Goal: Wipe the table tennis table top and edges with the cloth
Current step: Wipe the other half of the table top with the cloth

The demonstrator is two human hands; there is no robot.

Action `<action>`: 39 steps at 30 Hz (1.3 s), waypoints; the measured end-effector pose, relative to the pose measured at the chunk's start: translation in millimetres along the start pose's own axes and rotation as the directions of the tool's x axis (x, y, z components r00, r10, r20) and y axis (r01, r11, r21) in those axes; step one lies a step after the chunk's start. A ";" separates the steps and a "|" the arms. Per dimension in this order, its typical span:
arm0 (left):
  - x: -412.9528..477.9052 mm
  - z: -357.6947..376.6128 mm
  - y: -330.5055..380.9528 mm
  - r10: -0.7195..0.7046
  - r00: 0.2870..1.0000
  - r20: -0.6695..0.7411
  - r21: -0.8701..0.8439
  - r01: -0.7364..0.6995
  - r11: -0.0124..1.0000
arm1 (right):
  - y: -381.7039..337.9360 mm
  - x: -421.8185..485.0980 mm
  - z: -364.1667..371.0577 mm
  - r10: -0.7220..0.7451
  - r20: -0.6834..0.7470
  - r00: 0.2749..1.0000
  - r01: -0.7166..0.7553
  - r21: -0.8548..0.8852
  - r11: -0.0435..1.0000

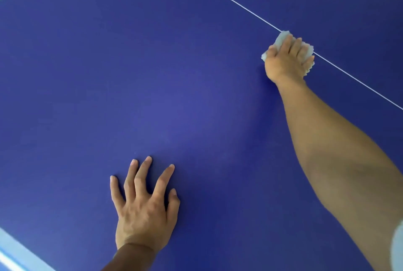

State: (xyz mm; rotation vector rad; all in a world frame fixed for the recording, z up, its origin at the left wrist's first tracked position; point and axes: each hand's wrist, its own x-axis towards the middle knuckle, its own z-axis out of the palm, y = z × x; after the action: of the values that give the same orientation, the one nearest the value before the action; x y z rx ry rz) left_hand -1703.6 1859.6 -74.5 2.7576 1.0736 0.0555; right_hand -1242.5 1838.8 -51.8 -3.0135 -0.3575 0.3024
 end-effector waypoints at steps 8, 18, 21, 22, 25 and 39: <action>1.4 -1.6 -1.7 -0.006 1.000 0.017 0.020 0.005 1.000 | -121.9 -142.9 44.1 -0.850 0.091 0.519 0.849 -0.164 0.502; 2.0 1.4 -1.4 -0.014 1.000 -0.003 -0.037 0.014 0.999 | 80.6 -170.7 22.4 -0.390 -0.024 0.920 0.390 -0.035 0.920; 1.6 1.5 -1.8 -0.013 1.000 -0.004 -0.046 0.013 0.999 | 100.6 -203.6 23.7 -0.225 -0.007 0.974 0.224 0.073 0.972; 1.1 1.0 -1.3 -0.011 1.000 -0.007 -0.053 0.010 0.999 | 92.0 -216.8 27.3 -0.211 0.007 0.977 0.211 0.060 0.976; 0.1 -3.4 -0.9 -0.012 1.000 -0.024 -0.100 0.009 0.995 | 42.9 -262.5 46.3 -0.289 0.037 0.957 0.291 -0.040 0.956; -69.2 -31.6 -147.6 -0.258 0.944 -0.205 -0.237 0.208 0.949 | -17.1 -310.5 63.4 -0.315 0.037 0.948 0.317 -0.079 0.945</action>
State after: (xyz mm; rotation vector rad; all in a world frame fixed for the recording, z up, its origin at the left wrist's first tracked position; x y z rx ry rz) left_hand -1856.3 1924.5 -68.1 2.4577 1.3610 0.4459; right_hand -1555.2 1785.0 -54.3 -2.9670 -0.8638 0.3011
